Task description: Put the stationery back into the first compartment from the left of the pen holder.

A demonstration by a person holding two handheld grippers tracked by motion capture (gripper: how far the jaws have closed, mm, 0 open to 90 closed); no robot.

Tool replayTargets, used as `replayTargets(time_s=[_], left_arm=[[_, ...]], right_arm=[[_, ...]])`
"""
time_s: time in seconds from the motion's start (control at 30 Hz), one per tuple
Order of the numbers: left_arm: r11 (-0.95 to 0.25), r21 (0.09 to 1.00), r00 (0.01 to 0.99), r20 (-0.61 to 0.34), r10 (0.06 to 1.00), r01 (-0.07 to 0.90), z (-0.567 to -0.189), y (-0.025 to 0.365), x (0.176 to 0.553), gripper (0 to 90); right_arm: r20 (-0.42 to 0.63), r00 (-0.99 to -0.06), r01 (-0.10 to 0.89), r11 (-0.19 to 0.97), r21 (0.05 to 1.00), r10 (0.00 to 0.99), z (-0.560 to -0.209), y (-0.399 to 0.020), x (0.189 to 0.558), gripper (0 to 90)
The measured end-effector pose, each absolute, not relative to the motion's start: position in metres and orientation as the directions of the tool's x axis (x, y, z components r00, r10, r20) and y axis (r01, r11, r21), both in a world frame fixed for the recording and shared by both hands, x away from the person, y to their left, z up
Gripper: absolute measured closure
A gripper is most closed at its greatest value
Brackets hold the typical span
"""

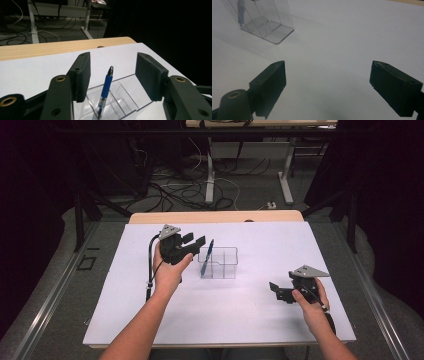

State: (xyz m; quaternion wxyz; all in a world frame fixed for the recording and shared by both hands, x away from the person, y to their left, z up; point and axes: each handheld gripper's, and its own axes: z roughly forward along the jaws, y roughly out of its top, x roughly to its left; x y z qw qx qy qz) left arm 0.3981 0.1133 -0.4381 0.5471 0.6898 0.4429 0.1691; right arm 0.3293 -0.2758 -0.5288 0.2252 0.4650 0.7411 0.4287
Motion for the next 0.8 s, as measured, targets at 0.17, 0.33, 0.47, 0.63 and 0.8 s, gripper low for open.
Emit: replayTargets(time_s=[0.17, 0.33, 0.47, 0.63, 0.8], left_arm=[[-0.013, 0.906, 0.552, -0.246, 0.797, 0.423, -0.438, 0.121, 0.392, 41.2], [-0.028, 0.91, 0.567, -0.233, 0.79, 0.413, -0.438, 0.132, 0.386, 36.6], [-0.046, 0.906, 0.559, -0.219, 0.8, 0.42, -0.439, 0.139, 0.382, 33.8], [-0.083, 0.906, 0.552, -0.179, 0.814, 0.416, -0.442, 0.149, 0.375, 30.0], [-0.058, 0.896, 0.525, -0.205, 0.826, 0.44, -0.445, 0.16, 0.369, 26.0]], right_arm=[[0.057, -0.46, 0.49, 0.2, 0.848, 0.886, -0.529, -0.276, 0.329, 13.0], [0.058, -0.459, 0.493, 0.2, 0.847, 0.887, -0.529, -0.276, 0.329, 13.0], [0.06, -0.457, 0.496, 0.198, 0.846, 0.888, -0.529, -0.276, 0.329, 12.9], [0.055, -0.457, 0.492, 0.201, 0.847, 0.888, -0.528, -0.276, 0.329, 12.9], [0.054, -0.454, 0.493, 0.2, 0.847, 0.889, -0.529, -0.276, 0.329, 12.9]])
